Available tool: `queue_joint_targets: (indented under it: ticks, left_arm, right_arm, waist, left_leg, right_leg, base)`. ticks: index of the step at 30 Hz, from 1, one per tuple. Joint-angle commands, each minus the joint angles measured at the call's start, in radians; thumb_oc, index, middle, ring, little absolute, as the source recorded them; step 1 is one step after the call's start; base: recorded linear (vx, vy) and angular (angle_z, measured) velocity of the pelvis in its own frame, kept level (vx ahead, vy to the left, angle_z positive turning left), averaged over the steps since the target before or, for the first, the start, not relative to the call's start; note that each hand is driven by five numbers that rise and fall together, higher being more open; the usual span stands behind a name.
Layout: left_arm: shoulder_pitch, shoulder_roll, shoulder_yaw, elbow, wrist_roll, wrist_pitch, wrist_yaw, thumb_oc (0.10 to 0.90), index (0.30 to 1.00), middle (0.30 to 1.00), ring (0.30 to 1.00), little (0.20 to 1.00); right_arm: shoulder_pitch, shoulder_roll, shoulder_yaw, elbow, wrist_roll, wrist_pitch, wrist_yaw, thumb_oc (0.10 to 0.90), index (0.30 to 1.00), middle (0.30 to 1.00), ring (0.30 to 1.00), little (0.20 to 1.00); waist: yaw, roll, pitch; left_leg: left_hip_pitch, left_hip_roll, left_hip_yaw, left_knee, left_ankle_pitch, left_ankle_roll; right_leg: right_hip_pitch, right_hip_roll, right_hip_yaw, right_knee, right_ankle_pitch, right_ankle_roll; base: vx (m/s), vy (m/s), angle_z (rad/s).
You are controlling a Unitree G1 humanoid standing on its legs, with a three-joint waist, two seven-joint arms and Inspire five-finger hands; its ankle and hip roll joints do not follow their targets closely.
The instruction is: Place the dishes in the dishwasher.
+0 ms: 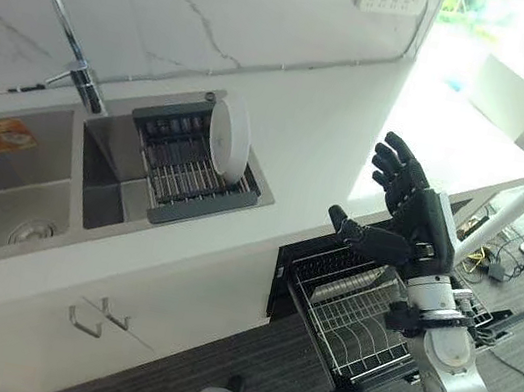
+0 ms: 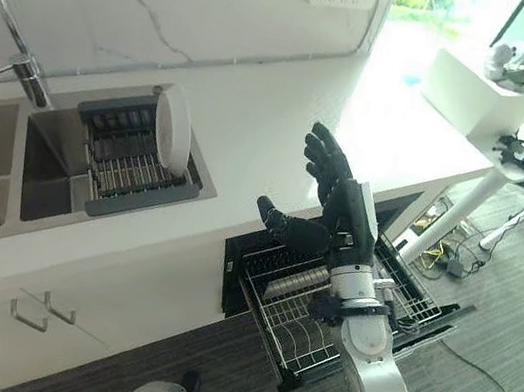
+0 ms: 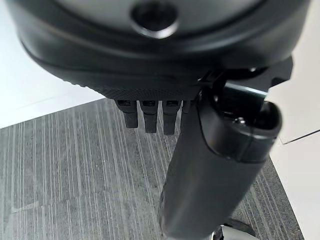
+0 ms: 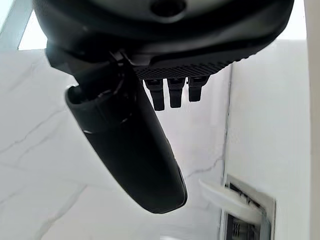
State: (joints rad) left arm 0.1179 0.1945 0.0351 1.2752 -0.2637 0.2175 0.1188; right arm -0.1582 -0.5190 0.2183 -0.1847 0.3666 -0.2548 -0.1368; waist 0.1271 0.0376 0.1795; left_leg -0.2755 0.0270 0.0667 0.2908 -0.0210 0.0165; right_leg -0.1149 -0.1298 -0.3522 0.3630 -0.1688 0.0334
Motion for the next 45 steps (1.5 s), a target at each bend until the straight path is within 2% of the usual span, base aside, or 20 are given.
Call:
queue_joint_targets:
  ticks: [1, 3, 6, 9, 11, 14, 17, 18, 19, 20, 21, 22, 24, 25, 28, 31, 33, 35, 37, 45]
  left_arm:
    - [-0.023, 0.021, -0.017, 0.042, -0.013, 0.015, 0.014, 0.8, 0.9, 0.9, 0.9, 0.9]
    - [-0.013, 0.014, -0.022, 0.037, 0.005, 0.04, 0.013, 0.8, 0.9, 0.9, 0.9, 0.9]
    - [-0.005, -0.003, -0.035, 0.034, 0.022, 0.047, 0.017, 0.8, 0.9, 0.9, 0.9, 0.9]
    - [-0.022, 0.005, -0.037, 0.042, 0.056, 0.069, 0.032, 0.8, 0.9, 0.9, 0.9, 0.9]
    - [-0.027, 0.019, -0.04, 0.042, 0.05, 0.055, 0.026, 0.8, 0.9, 0.9, 0.9, 0.9]
    - [-0.041, 0.039, -0.028, 0.029, 0.035, 0.088, 0.043, 0.8, 0.9, 0.9, 0.9, 0.9]
    - [-0.032, 0.033, -0.039, 0.045, 0.039, 0.091, 0.031, 0.8, 0.9, 0.9, 0.9, 0.9]
    - [-0.025, 0.031, -0.047, 0.058, 0.05, 0.079, 0.02, 0.8, 0.9, 0.9, 0.9, 0.9]
    - [-0.029, 0.039, -0.051, 0.058, 0.085, 0.079, 0.025, 0.8, 0.9, 0.9, 0.9, 0.9]
    - [-0.037, 0.054, -0.057, 0.062, 0.109, 0.078, 0.032, 0.8, 0.9, 0.9, 0.9, 0.9]
    - [-0.043, 0.069, -0.064, 0.053, 0.075, 0.095, 0.044, 0.8, 0.9, 0.9, 0.9, 0.9]
    - [-0.045, 0.076, -0.057, 0.051, 0.041, 0.101, 0.045, 0.8, 0.9, 0.9, 0.9, 0.9]
    - [-0.053, 0.087, -0.035, 0.05, 0.03, 0.117, 0.025, 0.8, 0.9, 0.9, 0.9, 0.9]
    - [-0.046, 0.071, -0.027, 0.072, 0.074, 0.078, 0.0, 0.8, 0.9, 0.9, 0.9, 0.9]
    - [-0.02, 0.05, -0.012, 0.093, 0.12, 0.059, -0.005, 0.8, 0.9, 0.9, 0.9, 0.9]
    - [-0.017, 0.067, -0.005, 0.106, 0.12, 0.072, -0.025, 0.8, 0.9, 0.9, 0.9, 0.9]
    - [-0.011, 0.066, -0.004, 0.109, 0.127, 0.064, -0.021, 0.8, 0.9, 0.9, 0.9, 0.9]
    - [-0.004, 0.071, -0.007, 0.11, 0.131, 0.062, -0.021, 0.8, 0.9, 0.9, 0.9, 0.9]
    - [-0.002, 0.076, -0.014, 0.117, 0.129, 0.064, -0.02, 0.8, 0.9, 0.9, 0.9, 0.9]
    - [-0.01, 0.077, -0.025, 0.121, 0.127, 0.081, -0.021, 0.8, 0.9, 0.9, 0.9, 0.9]
  right_arm:
    - [-0.158, 0.004, -0.057, -0.055, 0.029, -0.082, -0.026, 0.8, 0.9, 0.9, 0.9, 0.9]
    - [-0.162, 0.002, -0.063, -0.035, 0.006, -0.084, -0.044, 0.8, 0.9, 0.9, 0.9, 0.9]
    - [-0.221, 0.009, -0.038, -0.017, 0.001, -0.064, -0.057, 0.8, 0.9, 0.9, 0.9, 0.9]
    - [-0.207, 0.019, -0.043, -0.027, 0.019, -0.05, -0.048, 0.8, 0.9, 0.9, 0.9, 0.9]
    - [-0.184, 0.03, -0.033, -0.038, -0.001, -0.073, -0.046, 0.8, 0.9, 0.9, 0.9, 0.9]
    - [-0.181, 0.051, -0.017, -0.049, -0.003, -0.054, -0.045, 0.8, 0.9, 0.9, 0.9, 0.9]
    - [-0.188, 0.062, -0.026, -0.044, 0.007, -0.044, -0.043, 0.8, 0.9, 0.9, 0.9, 0.9]
    - [-0.196, 0.067, -0.034, -0.029, 0.01, -0.056, -0.053, 0.8, 0.9, 0.9, 0.9, 0.9]
    - [-0.207, 0.067, -0.047, -0.024, 0.016, -0.063, -0.066, 0.8, 0.9, 0.9, 0.9, 0.9]
    - [-0.207, 0.07, -0.055, -0.024, 0.009, -0.077, -0.093, 0.8, 0.9, 0.9, 0.9, 0.9]
    - [-0.238, 0.061, -0.054, -0.006, 0.022, -0.09, -0.11, 0.8, 0.9, 0.9, 0.9, 0.9]
    - [-0.261, 0.06, -0.052, 0.008, 0.013, -0.104, -0.113, 0.8, 0.9, 0.9, 0.9, 0.9]
    - [-0.29, 0.043, -0.067, -0.001, -0.082, -0.151, -0.157, 0.8, 0.9, 0.9, 0.9, 0.9]
    - [-0.288, 0.026, -0.102, -0.05, -0.107, -0.161, -0.178, 0.8, 0.9, 0.9, 0.9, 0.9]
    - [-0.257, -0.005, -0.138, -0.132, -0.136, -0.113, -0.175, 0.8, 0.9, 0.9, 0.9, 0.9]
    - [-0.248, -0.006, -0.123, -0.123, -0.14, -0.136, -0.215, 0.8, 0.9, 0.9, 0.9, 0.9]
    - [-0.23, -0.007, -0.135, -0.118, -0.105, -0.134, -0.201, 0.8, 0.9, 0.9, 0.9, 0.9]
    - [-0.231, 0.005, -0.128, -0.079, 0.01, -0.085, -0.155, 0.8, 0.9, 0.9, 0.9, 0.9]
    - [-0.241, 0.021, -0.108, -0.041, 0.073, -0.071, -0.128, 0.8, 0.9, 0.9, 0.9, 0.9]
    - [-0.274, 0.075, -0.038, 0.034, 0.122, 0.016, -0.056, 0.8, 0.9, 0.9, 0.9, 0.9]
  waist:
    - [-0.013, -0.026, 0.012]
    - [-0.009, -0.029, 0.02]
    - [0.019, -0.015, 0.033]
    - [0.004, -0.006, 0.022]
    - [0.007, -0.011, 0.022]
    - [0.017, -0.021, 0.028]
    - [0.027, -0.031, 0.025]
    - [0.037, -0.034, 0.025]
    - [0.04, -0.038, 0.024]
    - [0.028, -0.037, 0.023]
    - [0.018, -0.039, 0.032]
    - [0.016, -0.04, 0.035]
    - [0.01, -0.043, 0.034]
    - [0.009, -0.04, 0.032]
    - [0.001, -0.033, 0.019]
    - [-0.009, -0.027, 0.005]
    - [-0.012, -0.028, -0.004]
    - [-0.008, -0.029, -0.011]
    - [-0.005, -0.03, -0.014]
    - [0.012, -0.031, -0.025]
  left_leg:
    - [0.096, -0.005, 0.054, 0.009, -0.173, -0.027]
    - [0.105, -0.004, 0.047, 0.009, -0.155, -0.037]
    - [0.037, 0.032, -0.04, 0.009, -0.098, -0.08]
    - [0.036, 0.061, 0.015, 0.009, -0.11, -0.073]
    - [0.054, 0.046, 0.014, 0.009, -0.131, -0.053]
    - [0.079, 0.025, 0.019, 0.009, -0.154, -0.026]
    - [0.088, 0.009, 0.015, 0.009, -0.17, -0.009]
    - [0.087, 0.007, 0.016, 0.009, -0.172, 0.001]
    - [0.081, 0.003, 0.014, 0.009, -0.176, 0.012]
    - [0.074, -0.006, -0.01, 0.009, -0.177, 0.024]
    - [0.087, -0.008, -0.002, 0.009, -0.18, 0.011]
    - [0.089, 0.0, 0.013, 0.009, -0.186, 0.005]
    - [0.084, 0.026, 0.034, 0.009, -0.181, -0.008]
    - [0.066, 0.043, 0.044, 0.009, -0.173, -0.025]
    - [0.08, 0.064, 0.068, 0.009, -0.176, -0.051]
    - [0.106, 0.083, 0.09, 0.009, -0.186, -0.065]
    - [0.114, 0.085, 0.091, 0.009, -0.19, -0.067]
    - [0.123, 0.082, 0.084, 0.009, -0.192, -0.068]
    - [0.123, 0.081, 0.078, 0.009, -0.192, -0.069]
    - [0.12, 0.074, 0.059, 0.009, -0.187, -0.071]
  right_leg:
    - [0.071, -0.028, 0.007, -0.063, -0.068, 0.065]
    - [0.088, -0.03, 0.013, -0.063, -0.063, 0.057]
    - [0.098, -0.026, 0.05, -0.063, -0.069, 0.056]
    - [0.124, -0.054, 0.024, -0.063, -0.08, 0.072]
    - [0.137, -0.078, 0.014, -0.063, -0.072, 0.09]
    - [0.145, -0.113, -0.003, -0.063, -0.056, 0.111]
    - [0.119, -0.139, -0.002, -0.063, -0.031, 0.131]
    - [0.128, -0.142, 0.0, -0.063, -0.033, 0.136]
    - [0.146, -0.125, 0.008, -0.063, -0.041, 0.133]
    - [0.145, -0.091, 0.024, -0.063, -0.013, 0.125]
    - [0.067, -0.126, 0.029, -0.063, 0.026, 0.131]
    - [0.036, -0.146, 0.033, -0.063, 0.042, 0.14]
    - [0.002, -0.147, 0.036, -0.063, 0.045, 0.144]
    - [-0.009, -0.151, 0.024, -0.063, 0.032, 0.151]
    - [0.019, -0.162, 0.007, -0.063, 0.001, 0.149]
    - [0.049, -0.167, -0.006, -0.063, -0.015, 0.149]
    - [0.058, -0.167, -0.008, -0.063, -0.02, 0.147]
    - [0.068, -0.168, -0.011, -0.063, -0.023, 0.145]
    - [0.069, -0.168, -0.011, -0.063, -0.023, 0.144]
    - [0.076, -0.172, -0.024, -0.063, -0.025, 0.142]
  base:
    - [-0.01, -0.002, 0.77]
    - [0.06, 0.124, 1.17]
    - [0.09, 0.277, 0.58]
    - [0.18, 0.291, -0.06]
    - [0.22, 0.223, -0.07]
    - [0.16, 0.123, -0.23]
    - [0.22, 0.158, -0.39]
    - [0.24, 0.162, -0.53]
    - [0.2, 0.091, -0.32]
    - [0.15, -0.049, -0.07]
    - [0.12, -0.13, 0.27]
    - [0.07, -0.205, 0.13]
    - [-0.01, -0.243, -0.12]
    - [-0.07, -0.183, 0.14]
    - [0.02, -0.053, 0.07]
    - [0.06, -0.008, -0.08]
    - [0.06, -0.027, -0.07]
    - [0.08, -0.04, 0.0]
    - [0.06, -0.02, 0.07]
    - [0.01, 0.023, 0.1]
